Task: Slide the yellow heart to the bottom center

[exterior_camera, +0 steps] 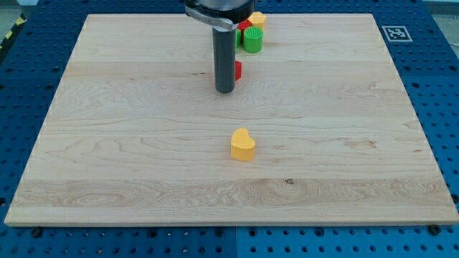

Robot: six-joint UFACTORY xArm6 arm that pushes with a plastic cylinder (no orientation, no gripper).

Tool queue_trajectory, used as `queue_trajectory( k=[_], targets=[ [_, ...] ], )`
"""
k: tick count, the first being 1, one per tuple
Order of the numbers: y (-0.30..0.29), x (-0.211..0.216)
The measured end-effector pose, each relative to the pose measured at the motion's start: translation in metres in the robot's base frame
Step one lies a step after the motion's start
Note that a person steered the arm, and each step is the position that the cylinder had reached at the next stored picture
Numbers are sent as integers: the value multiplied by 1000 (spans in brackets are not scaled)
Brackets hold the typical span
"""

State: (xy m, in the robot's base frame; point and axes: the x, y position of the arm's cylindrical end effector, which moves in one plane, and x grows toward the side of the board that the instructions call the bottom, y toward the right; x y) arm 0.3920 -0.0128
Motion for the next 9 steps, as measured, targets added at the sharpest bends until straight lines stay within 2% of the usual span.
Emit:
queue_trajectory(
  k=[4, 6, 9],
  targets=[
    [6, -51],
    [6, 59],
    [52, 117]
  ],
)
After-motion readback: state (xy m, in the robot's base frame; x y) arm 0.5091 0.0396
